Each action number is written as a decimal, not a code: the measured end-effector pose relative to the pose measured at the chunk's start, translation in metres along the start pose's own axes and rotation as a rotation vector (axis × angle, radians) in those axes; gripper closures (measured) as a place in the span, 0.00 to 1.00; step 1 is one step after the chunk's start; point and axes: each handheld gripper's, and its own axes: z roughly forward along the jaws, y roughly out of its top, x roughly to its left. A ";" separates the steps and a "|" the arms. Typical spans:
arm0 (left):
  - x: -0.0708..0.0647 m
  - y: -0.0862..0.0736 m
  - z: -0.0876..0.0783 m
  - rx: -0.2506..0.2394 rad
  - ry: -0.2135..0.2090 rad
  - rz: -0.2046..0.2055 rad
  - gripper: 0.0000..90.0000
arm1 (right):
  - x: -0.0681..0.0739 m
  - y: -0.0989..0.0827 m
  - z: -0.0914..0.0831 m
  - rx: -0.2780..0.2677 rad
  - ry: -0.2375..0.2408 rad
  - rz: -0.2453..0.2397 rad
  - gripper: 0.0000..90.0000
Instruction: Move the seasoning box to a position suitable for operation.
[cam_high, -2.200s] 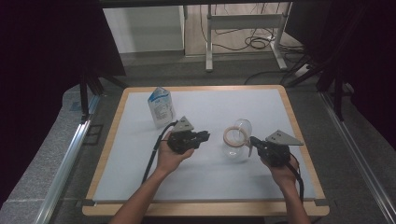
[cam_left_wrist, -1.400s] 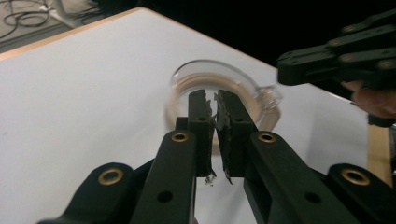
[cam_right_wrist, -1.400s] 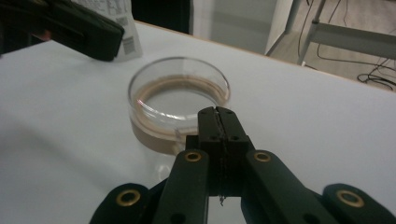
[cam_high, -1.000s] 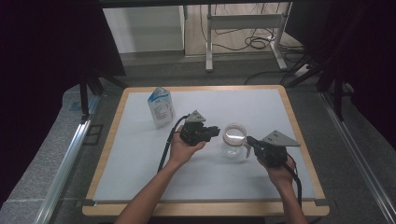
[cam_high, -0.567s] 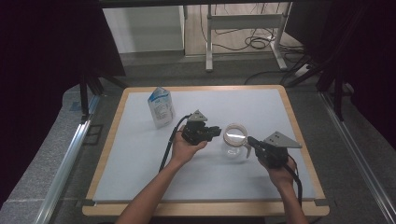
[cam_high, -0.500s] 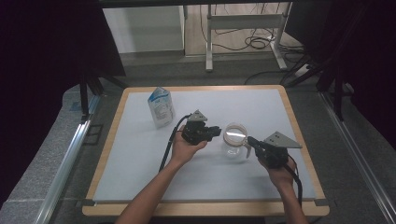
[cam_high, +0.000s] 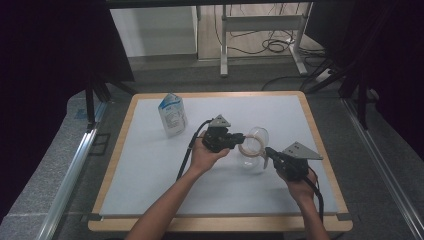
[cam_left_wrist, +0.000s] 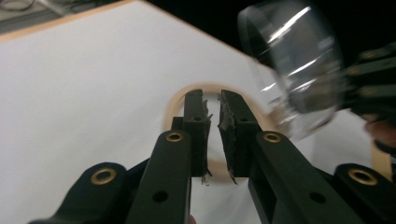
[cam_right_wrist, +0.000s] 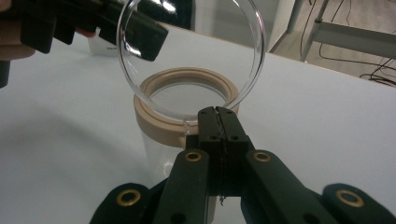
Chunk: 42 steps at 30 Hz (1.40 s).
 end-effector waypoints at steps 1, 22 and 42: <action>-0.003 0.002 0.001 0.001 -0.007 0.007 0.92 | 0.000 0.000 0.000 -0.001 0.001 0.002 1.00; -0.041 0.010 0.009 0.033 -0.091 0.110 1.00 | 0.015 -0.036 -0.018 0.055 0.058 0.077 0.69; 0.011 -0.038 -0.076 -0.037 0.063 0.037 0.36 | 0.056 -0.041 -0.013 0.045 0.177 0.047 0.52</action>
